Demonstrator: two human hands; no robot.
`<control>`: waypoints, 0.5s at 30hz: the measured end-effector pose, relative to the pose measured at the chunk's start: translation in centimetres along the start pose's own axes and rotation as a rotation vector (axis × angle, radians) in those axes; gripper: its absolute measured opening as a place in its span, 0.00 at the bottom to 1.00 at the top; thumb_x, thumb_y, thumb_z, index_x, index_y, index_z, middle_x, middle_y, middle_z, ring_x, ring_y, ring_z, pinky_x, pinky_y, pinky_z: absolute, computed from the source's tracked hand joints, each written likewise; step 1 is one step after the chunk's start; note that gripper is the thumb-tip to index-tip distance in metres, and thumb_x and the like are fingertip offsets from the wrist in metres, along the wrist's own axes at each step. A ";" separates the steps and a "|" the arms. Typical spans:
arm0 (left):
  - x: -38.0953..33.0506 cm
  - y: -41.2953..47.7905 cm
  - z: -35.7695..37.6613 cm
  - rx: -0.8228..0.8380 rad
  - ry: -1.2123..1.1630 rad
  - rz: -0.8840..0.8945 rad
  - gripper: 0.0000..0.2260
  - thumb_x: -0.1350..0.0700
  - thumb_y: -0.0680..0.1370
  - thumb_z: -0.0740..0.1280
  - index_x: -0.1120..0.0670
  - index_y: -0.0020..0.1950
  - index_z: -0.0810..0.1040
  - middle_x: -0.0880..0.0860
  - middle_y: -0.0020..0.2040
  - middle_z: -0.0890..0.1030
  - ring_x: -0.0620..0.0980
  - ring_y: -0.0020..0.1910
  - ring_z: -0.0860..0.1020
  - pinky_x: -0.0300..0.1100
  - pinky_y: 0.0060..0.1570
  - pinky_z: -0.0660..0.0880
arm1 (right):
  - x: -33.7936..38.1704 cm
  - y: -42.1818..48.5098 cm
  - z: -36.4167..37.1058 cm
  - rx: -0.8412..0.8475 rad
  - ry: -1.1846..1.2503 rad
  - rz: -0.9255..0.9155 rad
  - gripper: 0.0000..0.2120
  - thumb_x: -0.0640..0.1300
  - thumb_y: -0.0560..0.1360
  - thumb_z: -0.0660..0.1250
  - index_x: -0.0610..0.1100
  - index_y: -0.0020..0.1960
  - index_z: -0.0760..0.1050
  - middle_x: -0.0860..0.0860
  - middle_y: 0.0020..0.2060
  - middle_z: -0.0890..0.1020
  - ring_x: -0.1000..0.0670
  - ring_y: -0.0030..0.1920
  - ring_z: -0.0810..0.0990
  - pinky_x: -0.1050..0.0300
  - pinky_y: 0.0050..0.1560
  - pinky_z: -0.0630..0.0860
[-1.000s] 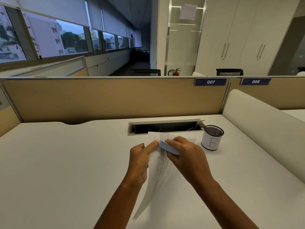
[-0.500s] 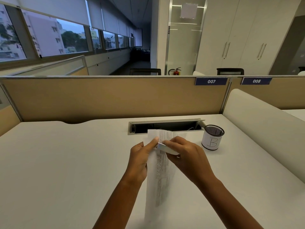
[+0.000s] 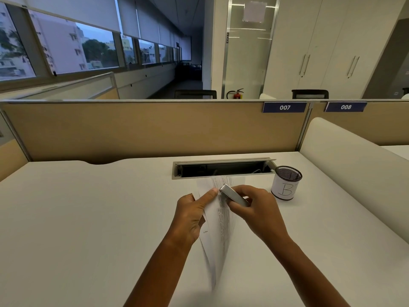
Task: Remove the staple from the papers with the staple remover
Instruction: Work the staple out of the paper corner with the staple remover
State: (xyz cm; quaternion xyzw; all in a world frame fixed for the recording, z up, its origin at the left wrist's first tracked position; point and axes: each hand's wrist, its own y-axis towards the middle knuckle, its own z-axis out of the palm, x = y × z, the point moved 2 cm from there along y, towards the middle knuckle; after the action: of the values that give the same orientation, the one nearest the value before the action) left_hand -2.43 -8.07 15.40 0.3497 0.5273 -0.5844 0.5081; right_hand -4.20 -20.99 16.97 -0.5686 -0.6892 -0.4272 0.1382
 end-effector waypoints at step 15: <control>0.6 -0.4 0.0 0.083 -0.131 -0.046 0.10 0.59 0.73 0.65 0.57 0.53 0.71 0.55 0.43 0.77 0.53 0.40 0.76 0.51 0.50 0.74 | -0.2 -0.1 0.6 -0.020 0.069 0.081 0.16 0.45 0.72 0.68 0.41 0.57 0.77 0.45 0.52 0.82 0.53 0.45 0.74 0.76 0.40 0.68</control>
State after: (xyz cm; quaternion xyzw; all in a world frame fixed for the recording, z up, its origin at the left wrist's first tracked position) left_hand -2.91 -8.25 14.97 0.3191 0.4761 -0.6391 0.5129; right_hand -4.05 -20.69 16.41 -0.5822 -0.6562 -0.4476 0.1735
